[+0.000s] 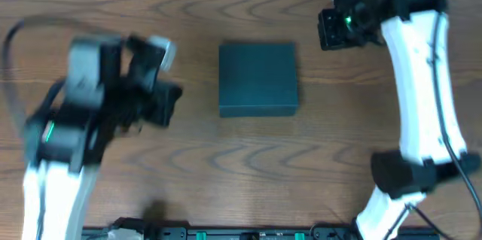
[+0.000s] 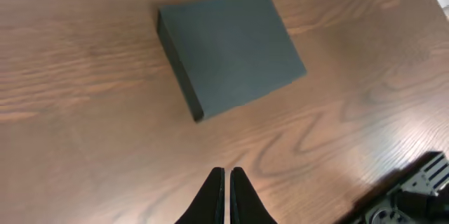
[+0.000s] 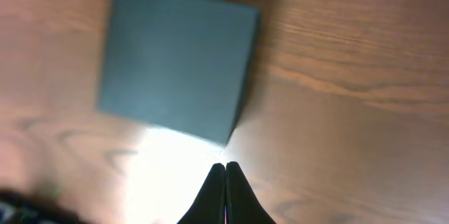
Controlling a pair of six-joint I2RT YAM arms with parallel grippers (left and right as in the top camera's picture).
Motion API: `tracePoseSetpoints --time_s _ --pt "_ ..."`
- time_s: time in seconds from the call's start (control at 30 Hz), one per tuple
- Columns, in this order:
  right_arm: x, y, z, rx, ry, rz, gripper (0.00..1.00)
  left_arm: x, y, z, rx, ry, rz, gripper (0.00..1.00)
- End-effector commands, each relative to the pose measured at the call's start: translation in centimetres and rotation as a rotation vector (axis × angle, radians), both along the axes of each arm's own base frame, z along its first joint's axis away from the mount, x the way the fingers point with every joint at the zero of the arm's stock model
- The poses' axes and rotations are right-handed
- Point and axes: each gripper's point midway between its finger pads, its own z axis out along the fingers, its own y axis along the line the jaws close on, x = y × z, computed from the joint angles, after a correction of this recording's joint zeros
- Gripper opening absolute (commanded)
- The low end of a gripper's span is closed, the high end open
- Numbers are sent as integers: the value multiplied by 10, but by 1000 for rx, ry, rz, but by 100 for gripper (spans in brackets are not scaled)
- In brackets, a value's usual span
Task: Pack container
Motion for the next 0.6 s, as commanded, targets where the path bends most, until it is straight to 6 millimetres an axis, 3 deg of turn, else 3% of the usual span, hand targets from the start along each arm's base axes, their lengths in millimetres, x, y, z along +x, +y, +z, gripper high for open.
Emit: tracePoseSetpoints --time_s 0.0,0.13,0.27,0.43,0.57 --pt "-35 16 35 22 -70 54 2 -36 11 0 22 -34 15 6" --pt "-81 29 68 45 -152 115 2 -78 17 4 22 -74 8 6" --pt "-120 9 72 -29 -200 41 2 -103 19 1 19 -73 -9 6" --pt "-174 -9 40 15 -219 20 2 -113 13 -11 4 -32 -60 6" --pt "-213 -17 -10 138 -259 -16 2 -108 12 -28 6 1 -60 6"
